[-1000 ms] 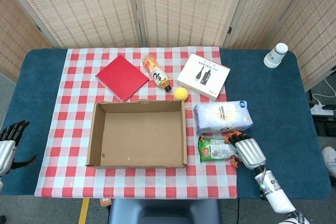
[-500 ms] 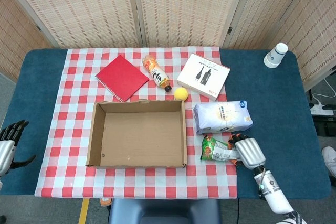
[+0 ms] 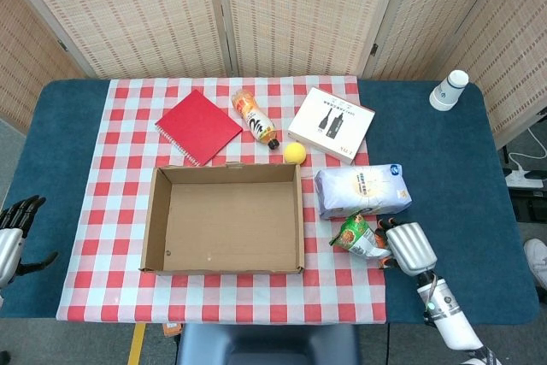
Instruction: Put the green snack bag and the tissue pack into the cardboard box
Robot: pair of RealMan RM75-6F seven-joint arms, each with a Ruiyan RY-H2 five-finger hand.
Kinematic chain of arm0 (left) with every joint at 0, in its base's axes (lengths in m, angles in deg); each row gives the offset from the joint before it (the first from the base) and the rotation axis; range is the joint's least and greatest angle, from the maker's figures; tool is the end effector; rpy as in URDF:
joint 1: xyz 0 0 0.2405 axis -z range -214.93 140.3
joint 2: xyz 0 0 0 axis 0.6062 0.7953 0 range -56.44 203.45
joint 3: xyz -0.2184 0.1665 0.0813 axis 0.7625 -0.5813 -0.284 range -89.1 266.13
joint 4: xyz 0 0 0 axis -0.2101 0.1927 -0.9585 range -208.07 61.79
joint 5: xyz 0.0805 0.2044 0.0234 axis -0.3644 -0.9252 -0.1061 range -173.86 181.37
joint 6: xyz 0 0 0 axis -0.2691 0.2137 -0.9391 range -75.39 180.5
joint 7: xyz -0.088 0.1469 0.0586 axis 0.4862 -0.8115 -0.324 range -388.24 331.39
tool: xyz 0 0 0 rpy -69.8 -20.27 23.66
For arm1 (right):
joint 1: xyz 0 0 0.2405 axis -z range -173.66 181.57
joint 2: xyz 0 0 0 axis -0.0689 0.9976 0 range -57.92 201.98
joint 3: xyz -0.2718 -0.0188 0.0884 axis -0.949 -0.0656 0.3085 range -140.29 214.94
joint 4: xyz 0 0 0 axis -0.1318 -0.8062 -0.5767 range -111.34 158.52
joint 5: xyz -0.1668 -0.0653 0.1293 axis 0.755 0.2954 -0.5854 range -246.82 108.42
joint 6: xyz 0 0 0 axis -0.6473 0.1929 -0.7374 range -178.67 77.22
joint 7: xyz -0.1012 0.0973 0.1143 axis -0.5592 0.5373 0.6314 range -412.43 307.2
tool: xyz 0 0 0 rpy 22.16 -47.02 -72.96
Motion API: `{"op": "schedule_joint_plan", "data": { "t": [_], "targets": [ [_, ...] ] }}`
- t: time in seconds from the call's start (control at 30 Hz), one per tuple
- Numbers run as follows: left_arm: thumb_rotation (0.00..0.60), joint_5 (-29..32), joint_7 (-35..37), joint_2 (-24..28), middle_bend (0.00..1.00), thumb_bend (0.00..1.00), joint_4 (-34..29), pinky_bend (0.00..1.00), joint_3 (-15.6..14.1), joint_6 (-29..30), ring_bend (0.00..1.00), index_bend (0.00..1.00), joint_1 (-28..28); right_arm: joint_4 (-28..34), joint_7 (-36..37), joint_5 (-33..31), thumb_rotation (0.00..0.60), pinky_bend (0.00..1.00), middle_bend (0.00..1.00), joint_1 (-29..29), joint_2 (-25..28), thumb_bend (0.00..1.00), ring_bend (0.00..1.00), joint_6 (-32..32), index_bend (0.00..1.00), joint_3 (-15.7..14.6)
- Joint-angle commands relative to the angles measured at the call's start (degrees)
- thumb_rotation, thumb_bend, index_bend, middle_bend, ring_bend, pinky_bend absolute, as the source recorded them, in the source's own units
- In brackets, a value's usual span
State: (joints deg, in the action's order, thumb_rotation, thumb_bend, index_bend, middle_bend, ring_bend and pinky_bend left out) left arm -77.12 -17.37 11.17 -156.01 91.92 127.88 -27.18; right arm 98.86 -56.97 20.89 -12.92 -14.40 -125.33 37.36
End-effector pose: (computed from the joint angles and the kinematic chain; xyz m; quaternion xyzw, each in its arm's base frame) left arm -0.3839 0.2598 0.1797 -0.5944 -0.4262 -0.3576 0.5807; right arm -0.3034 -0.2747 0.0030 0.7027 -0.3634 0.3880 0.4729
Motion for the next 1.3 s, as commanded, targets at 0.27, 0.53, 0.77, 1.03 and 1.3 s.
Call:
{"op": "schedule_joint_plan", "data": {
  "t": [0.27, 0.53, 0.77, 1.03, 1.3],
  "targets": [
    [0.600, -0.03, -0.36, 0.10, 0.00, 0.20, -0.30, 0.09, 0.02, 0.28, 0.00, 0.04, -0.13, 13.86, -7.55, 6.88, 0.600, 0.68, 0.50, -0.58, 7.84, 0.37, 0.48, -6.41, 0.76, 1.21],
    [0.600, -0.21, -0.74, 0.09, 0.00, 0.20, -0.50, 0.09, -0.12, 0.25, 0.00, 0.04, -0.13, 20.54, -12.59, 5.48, 0.600, 0.69, 0.50, -7.56, 8.70, 0.37, 0.49, -0.76, 0.76, 8.09],
    [0.600, 0.25, -0.20, 0.23, 0.00, 0.20, -0.34, 0.09, 0.12, 0.22, 0.00, 0.04, -0.20, 20.38, -15.18, 0.53, 0.600, 0.69, 0.50, -16.36, 3.21, 0.37, 0.49, 8.79, 0.76, 13.41],
    [0.600, 0.54, 1.05, 0.77, 0.00, 0.20, -0.05, 0.09, 0.21, 0.16, 0.00, 0.04, -0.43, 15.39, -18.64, -3.70, 0.600, 0.69, 0.50, -24.71, -5.01, 0.37, 0.49, 14.91, 0.76, 16.94],
    [0.600, 0.53, 2.15, 1.03, 0.00, 0.20, 0.29, 0.09, 0.21, -0.11, 0.00, 0.04, -0.48, 8.34, -18.83, -7.93, 0.600, 0.69, 0.50, -31.78, -12.42, 0.38, 0.49, 19.67, 0.76, 18.96]
  ]
}}
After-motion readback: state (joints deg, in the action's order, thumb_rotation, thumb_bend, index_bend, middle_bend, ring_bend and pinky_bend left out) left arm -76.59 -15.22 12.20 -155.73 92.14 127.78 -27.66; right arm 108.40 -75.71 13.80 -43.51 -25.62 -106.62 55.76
